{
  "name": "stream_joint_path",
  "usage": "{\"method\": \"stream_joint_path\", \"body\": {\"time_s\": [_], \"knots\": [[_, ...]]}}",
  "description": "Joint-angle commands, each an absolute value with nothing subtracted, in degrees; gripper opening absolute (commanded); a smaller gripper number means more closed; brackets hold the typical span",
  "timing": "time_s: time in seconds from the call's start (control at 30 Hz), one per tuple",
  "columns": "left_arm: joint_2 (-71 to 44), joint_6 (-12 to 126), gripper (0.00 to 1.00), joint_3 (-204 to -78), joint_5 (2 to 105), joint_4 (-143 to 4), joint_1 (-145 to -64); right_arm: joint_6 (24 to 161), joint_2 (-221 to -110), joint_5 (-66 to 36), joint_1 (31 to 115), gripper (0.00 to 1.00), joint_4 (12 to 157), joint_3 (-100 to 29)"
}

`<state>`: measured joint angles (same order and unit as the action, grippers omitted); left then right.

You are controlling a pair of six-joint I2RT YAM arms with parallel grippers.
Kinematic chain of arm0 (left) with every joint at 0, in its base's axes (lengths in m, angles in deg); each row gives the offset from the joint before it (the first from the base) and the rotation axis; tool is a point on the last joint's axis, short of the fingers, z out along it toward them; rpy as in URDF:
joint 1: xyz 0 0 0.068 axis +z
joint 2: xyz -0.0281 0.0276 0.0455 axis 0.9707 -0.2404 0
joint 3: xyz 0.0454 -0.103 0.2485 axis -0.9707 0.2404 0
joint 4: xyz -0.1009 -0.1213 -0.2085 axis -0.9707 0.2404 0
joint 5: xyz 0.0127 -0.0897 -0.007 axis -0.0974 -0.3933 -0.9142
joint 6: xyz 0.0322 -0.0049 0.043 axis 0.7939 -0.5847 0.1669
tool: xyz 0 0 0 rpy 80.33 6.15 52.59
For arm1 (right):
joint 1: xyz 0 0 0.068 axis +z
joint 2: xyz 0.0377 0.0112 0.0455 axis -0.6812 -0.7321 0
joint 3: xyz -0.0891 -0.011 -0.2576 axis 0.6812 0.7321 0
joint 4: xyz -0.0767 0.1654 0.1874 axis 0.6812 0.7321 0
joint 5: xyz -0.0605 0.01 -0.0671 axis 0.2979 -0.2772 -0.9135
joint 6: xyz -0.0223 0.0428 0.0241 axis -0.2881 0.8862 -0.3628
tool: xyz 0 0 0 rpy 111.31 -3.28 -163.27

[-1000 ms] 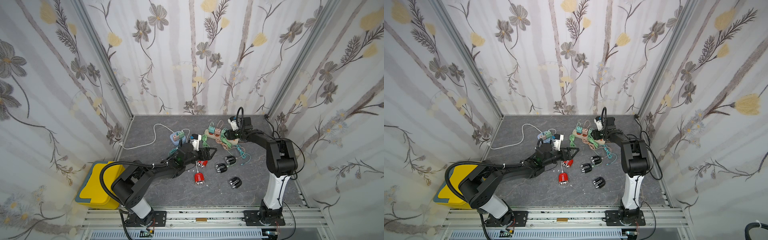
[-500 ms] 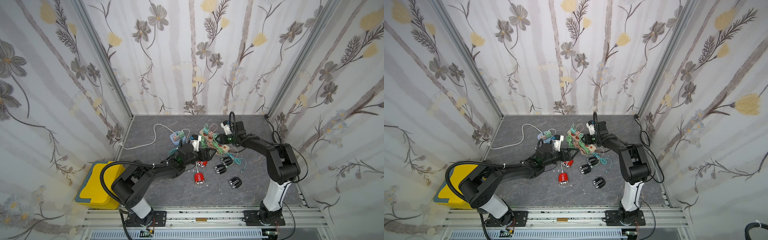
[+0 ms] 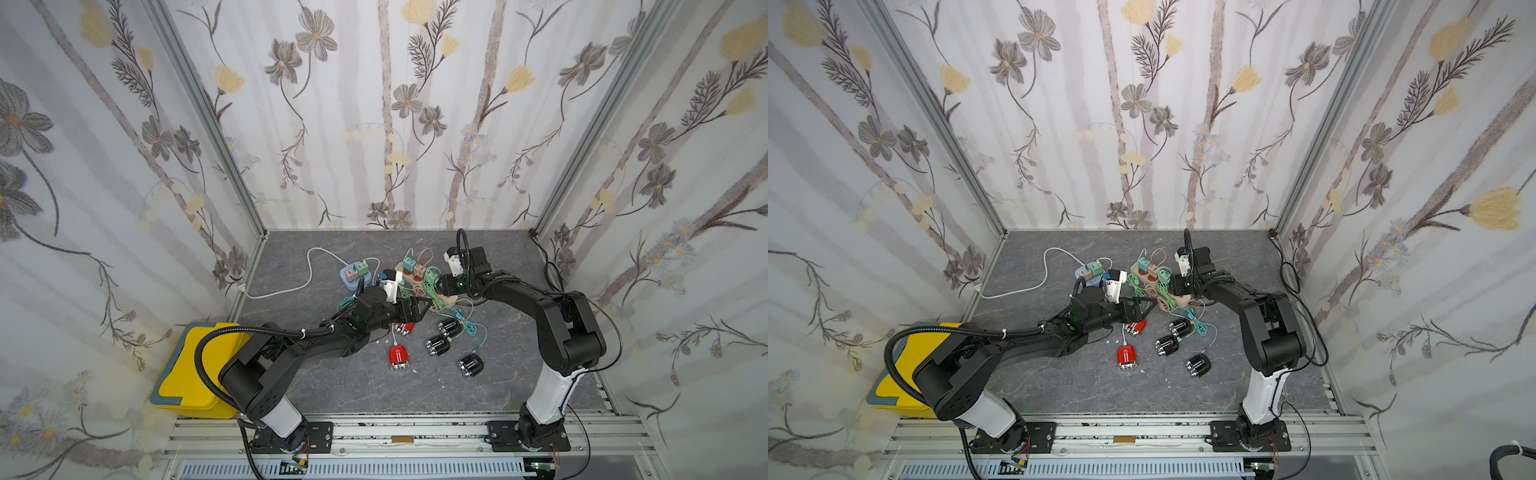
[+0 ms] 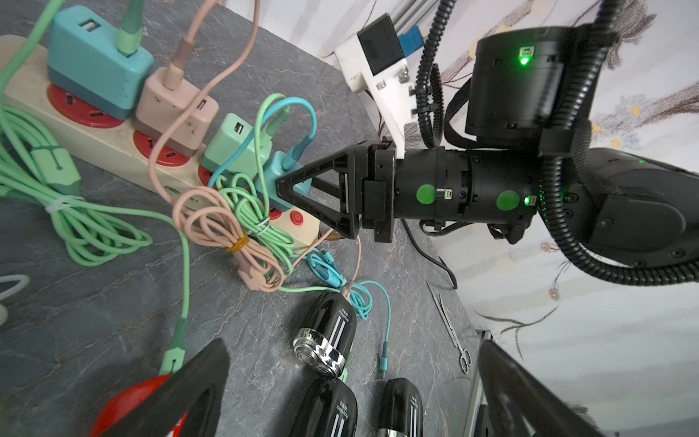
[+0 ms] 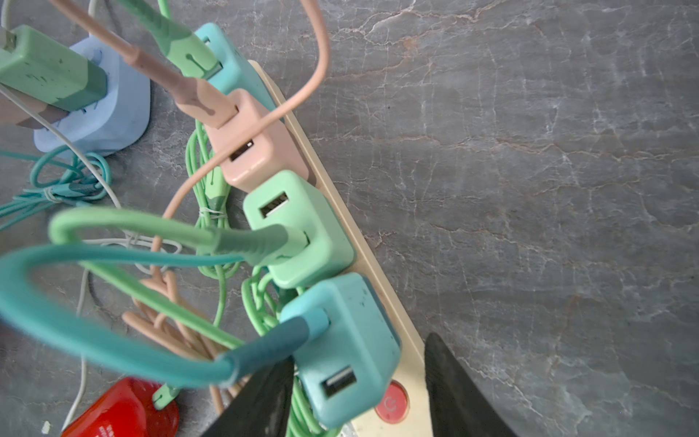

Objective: Unplug the electric shaver
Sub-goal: Adjust the socket at the center of the board.

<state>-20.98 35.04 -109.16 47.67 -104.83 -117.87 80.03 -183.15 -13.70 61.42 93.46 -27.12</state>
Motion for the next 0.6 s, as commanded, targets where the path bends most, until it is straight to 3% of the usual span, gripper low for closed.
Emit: {"method": "stream_joint_path", "body": {"time_s": [0.0, 0.33, 0.57], "knots": [[-20.4, 34.5, 1.0, -109.3, 48.2, -105.3, -117.6, 76.2, -184.5, -13.7, 61.5, 0.54, 94.6, -29.1], [-20.1, 30.1, 1.0, -107.3, 46.7, -106.7, -114.9, 74.4, -187.7, -11.5, 62.3, 0.46, 94.7, -31.2], [-20.6, 30.6, 1.0, -107.9, 46.2, -106.0, -114.4, 77.4, -184.3, -15.2, 62.5, 0.23, 91.3, -26.5]]}}
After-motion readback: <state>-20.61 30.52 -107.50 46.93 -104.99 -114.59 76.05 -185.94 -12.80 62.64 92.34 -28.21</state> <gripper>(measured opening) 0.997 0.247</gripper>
